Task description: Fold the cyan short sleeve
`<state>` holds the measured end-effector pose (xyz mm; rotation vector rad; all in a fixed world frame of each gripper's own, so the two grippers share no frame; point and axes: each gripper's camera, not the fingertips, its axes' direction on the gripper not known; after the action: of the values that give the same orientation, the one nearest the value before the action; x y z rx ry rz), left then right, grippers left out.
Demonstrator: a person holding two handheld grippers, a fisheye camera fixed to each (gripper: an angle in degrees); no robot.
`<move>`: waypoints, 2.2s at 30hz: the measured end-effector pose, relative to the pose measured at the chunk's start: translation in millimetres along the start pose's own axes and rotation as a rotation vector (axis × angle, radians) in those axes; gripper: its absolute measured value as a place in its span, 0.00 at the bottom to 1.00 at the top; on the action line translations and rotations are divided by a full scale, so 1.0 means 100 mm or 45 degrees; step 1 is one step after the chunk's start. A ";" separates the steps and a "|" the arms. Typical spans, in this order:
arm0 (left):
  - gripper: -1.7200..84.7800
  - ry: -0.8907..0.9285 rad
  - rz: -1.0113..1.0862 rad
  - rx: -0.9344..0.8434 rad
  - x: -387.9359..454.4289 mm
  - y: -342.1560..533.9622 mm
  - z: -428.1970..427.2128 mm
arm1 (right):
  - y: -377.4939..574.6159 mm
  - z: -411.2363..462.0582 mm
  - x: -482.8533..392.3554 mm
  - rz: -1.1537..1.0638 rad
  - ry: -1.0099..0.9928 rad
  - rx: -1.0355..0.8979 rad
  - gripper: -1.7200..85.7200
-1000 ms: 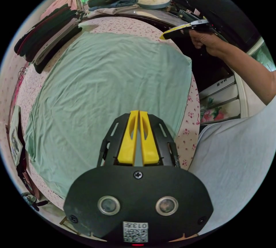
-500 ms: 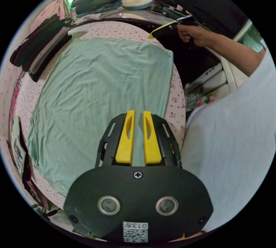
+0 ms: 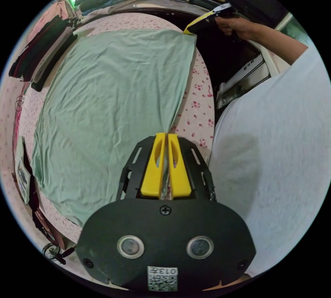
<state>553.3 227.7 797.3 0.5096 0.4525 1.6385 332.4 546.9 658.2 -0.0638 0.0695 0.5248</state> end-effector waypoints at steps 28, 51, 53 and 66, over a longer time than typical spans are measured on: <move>0.03 -0.237 -0.803 0.059 -0.78 1.49 -0.94 | 0.02 -0.08 -0.49 -0.061 0.164 0.069 0.02; 0.02 -0.335 -1.502 0.074 -1.89 3.24 -1.36 | -0.72 0.63 -2.77 -0.714 -0.087 -0.078 0.02; 0.02 -0.257 -1.509 0.128 -1.94 3.43 -1.31 | -0.75 0.66 -2.75 -0.687 -0.146 -0.076 0.02; 0.16 0.012 -0.980 0.192 -0.83 3.03 -1.47 | -0.60 0.35 -3.46 -1.026 -0.387 0.049 0.04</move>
<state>231.0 107.7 841.2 0.3705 0.6813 0.8708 65.4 325.1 724.4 0.0285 -0.2383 -0.2761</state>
